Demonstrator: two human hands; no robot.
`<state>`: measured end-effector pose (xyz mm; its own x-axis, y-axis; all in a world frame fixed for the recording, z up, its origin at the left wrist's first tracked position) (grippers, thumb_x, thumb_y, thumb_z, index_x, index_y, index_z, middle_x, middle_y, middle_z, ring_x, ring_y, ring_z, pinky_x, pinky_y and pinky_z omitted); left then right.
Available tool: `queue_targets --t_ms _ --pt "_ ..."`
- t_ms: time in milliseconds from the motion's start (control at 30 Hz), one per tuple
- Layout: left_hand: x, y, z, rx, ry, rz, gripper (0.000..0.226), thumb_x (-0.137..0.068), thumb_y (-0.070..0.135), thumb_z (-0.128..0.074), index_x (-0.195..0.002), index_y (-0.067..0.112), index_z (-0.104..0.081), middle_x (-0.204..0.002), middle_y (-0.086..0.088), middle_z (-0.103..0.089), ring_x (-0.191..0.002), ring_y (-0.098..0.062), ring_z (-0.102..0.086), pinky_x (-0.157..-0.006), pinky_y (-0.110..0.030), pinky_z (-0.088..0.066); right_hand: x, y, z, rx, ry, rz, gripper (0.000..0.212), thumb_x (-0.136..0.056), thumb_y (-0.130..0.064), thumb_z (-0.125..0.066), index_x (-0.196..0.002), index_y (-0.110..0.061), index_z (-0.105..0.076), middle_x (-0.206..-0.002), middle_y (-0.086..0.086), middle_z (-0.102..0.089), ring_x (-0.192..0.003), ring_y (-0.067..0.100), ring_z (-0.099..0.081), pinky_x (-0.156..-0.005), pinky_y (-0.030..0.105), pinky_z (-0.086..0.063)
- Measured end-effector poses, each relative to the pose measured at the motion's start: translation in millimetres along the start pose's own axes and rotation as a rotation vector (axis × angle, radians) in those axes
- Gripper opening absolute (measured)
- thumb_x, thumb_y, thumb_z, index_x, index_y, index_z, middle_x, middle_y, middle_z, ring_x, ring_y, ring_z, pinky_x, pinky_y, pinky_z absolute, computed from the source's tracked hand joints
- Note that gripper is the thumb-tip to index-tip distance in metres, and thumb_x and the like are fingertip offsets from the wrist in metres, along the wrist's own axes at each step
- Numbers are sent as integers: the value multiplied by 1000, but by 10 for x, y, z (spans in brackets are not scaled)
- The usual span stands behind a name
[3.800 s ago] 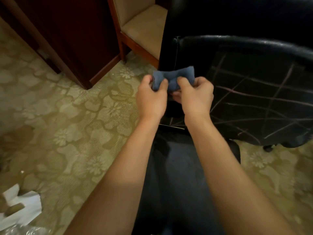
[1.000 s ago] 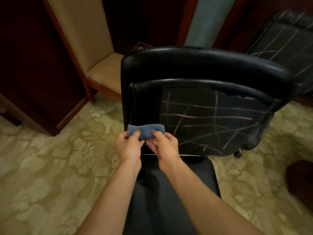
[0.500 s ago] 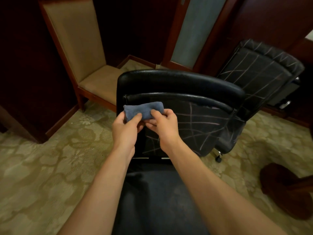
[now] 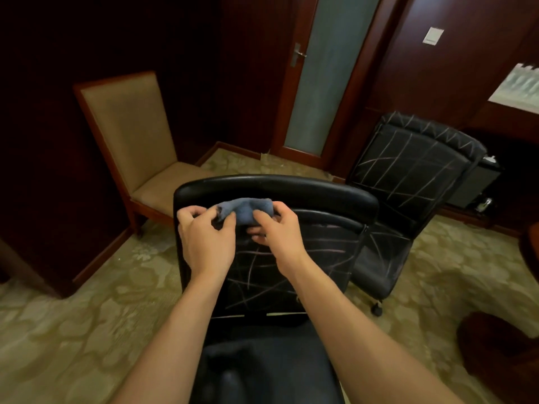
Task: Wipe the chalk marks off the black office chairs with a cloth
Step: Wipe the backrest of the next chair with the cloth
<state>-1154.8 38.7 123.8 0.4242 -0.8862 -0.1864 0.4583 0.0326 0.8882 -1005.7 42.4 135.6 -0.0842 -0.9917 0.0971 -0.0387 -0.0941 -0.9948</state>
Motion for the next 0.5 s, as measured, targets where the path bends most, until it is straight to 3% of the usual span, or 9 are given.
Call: queue_targets --t_ms 100,167,233,333,500 --pt "15 177 -155 -64 -38 47 20 -91 40 -67 -86 21 -71 -97 4 -60 -89 -20 -61 -71 -32 -44 -99 -53 237 10 23 36 18 -99 -17 -58 -116 -18 -61 -102 5 -73 -89 18 -73 -77 34 -61" --pt "1 233 -312 24 -113 142 19 -90 42 -68 -81 25 -72 -78 6 -69 -81 -18 -66 -73 -35 -52 -202 -86 397 48 52 56 16 -99 -16 -57 -114 -18 -61 -102 5 -73 -90 19 -73 -79 36 -61" --pt "-5 274 -485 141 -167 254 14 -91 40 -68 -87 27 -73 -73 4 -71 -74 -16 -69 -75 -37 -56 -322 -113 532 75 64 64 15 -99 -16 -57 -113 -19 -61 -103 5 -71 -91 19 -72 -79 36 -61" --pt "-8 328 -807 309 -228 419 14 -95 32 -65 -106 25 -70 -82 -2 -74 -74 -18 -74 -67 -31 -57 -508 -114 700 114 85 71 15 -99 -16 -57 -111 -22 -60 -105 3 -69 -97 18 -69 -81 36 -61" --pt "-33 422 -1382 477 -209 516 30 -97 25 -63 -127 27 -61 -111 -2 -70 -93 -22 -72 -79 -38 -61 -796 31 1008 82 139 18 12 -97 -16 -59 -108 -21 -61 -103 3 -69 -95 16 -68 -80 37 -61"
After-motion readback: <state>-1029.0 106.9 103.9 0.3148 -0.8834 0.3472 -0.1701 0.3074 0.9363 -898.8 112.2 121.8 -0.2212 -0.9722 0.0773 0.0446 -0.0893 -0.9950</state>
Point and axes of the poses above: each hand's wrist, its own x-axis away from the middle knuckle, its own z-axis out of the back of the hand, y = z × x, the point moved 5 cm from there along -x, towards the middle knuckle
